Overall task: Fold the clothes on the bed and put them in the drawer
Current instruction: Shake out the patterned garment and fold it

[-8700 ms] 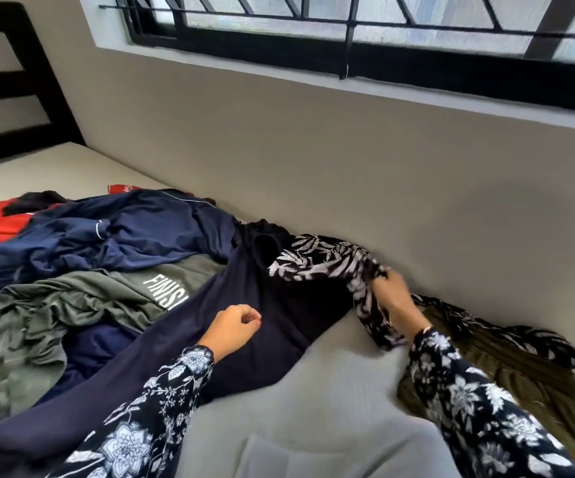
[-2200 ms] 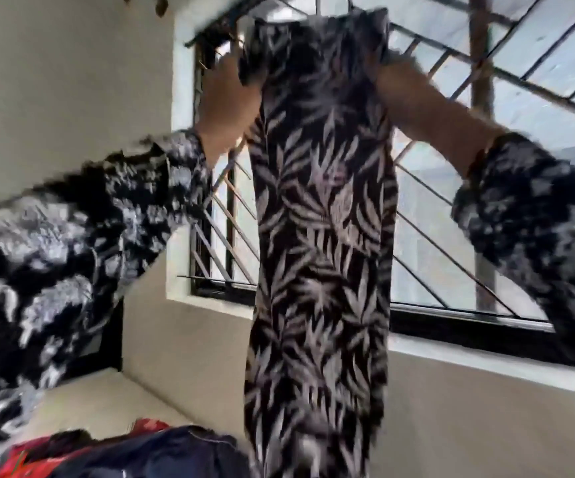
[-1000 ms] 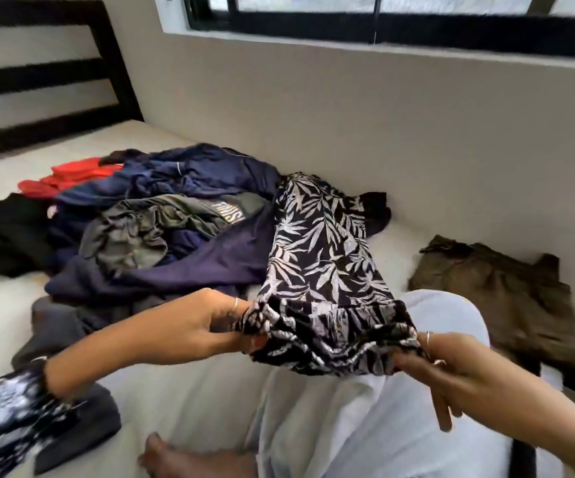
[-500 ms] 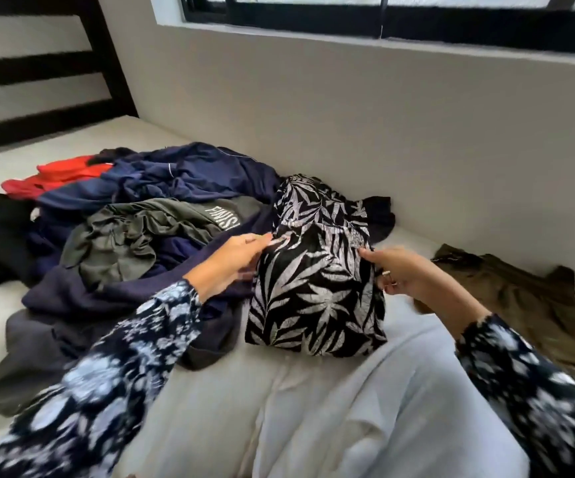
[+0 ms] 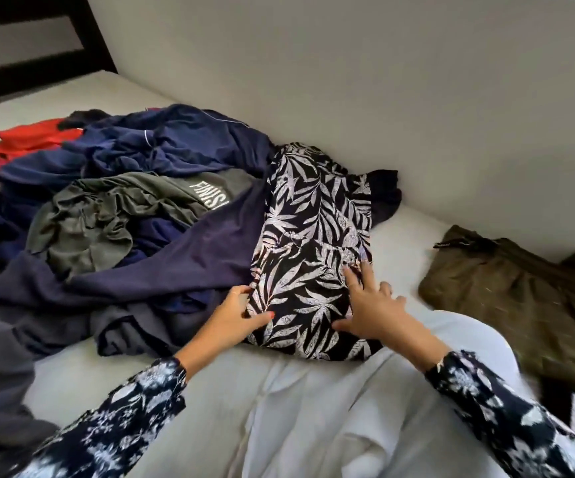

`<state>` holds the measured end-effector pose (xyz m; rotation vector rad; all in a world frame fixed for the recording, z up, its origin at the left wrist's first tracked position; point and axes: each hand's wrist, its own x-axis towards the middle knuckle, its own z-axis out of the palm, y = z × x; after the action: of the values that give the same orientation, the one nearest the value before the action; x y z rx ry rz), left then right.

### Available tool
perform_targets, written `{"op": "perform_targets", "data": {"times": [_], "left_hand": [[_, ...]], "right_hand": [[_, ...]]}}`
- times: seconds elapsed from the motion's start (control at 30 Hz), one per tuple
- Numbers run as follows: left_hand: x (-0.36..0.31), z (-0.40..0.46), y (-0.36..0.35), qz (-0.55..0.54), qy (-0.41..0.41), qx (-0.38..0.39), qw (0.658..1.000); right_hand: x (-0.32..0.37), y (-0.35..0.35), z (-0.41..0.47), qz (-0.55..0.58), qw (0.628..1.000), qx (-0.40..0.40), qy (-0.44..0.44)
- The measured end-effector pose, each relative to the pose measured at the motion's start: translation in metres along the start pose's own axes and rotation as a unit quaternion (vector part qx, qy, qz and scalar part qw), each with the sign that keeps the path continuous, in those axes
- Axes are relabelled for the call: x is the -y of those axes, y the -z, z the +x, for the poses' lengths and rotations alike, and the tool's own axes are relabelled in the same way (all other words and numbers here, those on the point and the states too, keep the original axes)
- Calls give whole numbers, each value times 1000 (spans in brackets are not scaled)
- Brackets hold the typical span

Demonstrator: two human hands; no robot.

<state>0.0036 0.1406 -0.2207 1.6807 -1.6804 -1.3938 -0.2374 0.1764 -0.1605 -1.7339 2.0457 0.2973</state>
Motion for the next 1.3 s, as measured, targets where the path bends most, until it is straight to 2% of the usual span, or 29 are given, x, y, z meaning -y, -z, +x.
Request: {"op": "perform_targets", "data": {"times": [0.1, 0.17, 0.2, 0.37, 0.43, 0.6, 0.67, 0.73, 0.87, 1.0, 1.07, 1.17, 1.3], "left_hand": [[7, -19, -3, 87, -63, 30, 994], [11, -30, -6, 151, -104, 57, 981], [15, -33, -6, 181, -112, 68, 975], [2, -38, -5, 236, -180, 54, 953], [-8, -38, -4, 248, -193, 27, 949], [-38, -42, 14, 261, -198, -78, 941], [-48, -47, 28, 290, -185, -68, 937], [-57, -54, 39, 338, -154, -22, 928], [-81, -77, 54, 455, -122, 62, 880], [-105, -101, 59, 549, -95, 158, 815], [-109, -106, 59, 568, -79, 190, 797], [-113, -104, 61, 563, -92, 166, 805], [-120, -73, 77, 481, -155, 81, 859]], "right_hand": [[16, -18, -13, -59, 994, 63, 62], [24, -29, -14, -92, 988, 110, 63], [28, -33, -15, -111, 986, 109, 56], [38, -46, -18, -159, 985, 46, 44], [36, -42, -22, -160, 985, 11, 58], [23, -5, -40, -139, 972, -142, 123], [22, 13, -52, -136, 967, -170, 129], [24, 30, -70, -147, 965, -173, 130], [28, 51, -105, -176, 963, -121, 162], [29, 65, -116, -166, 962, 36, 213], [28, 68, -113, -157, 956, 81, 232], [21, 68, -100, -113, 961, 76, 241], [1, 85, -73, -26, 967, 15, 253]]}}
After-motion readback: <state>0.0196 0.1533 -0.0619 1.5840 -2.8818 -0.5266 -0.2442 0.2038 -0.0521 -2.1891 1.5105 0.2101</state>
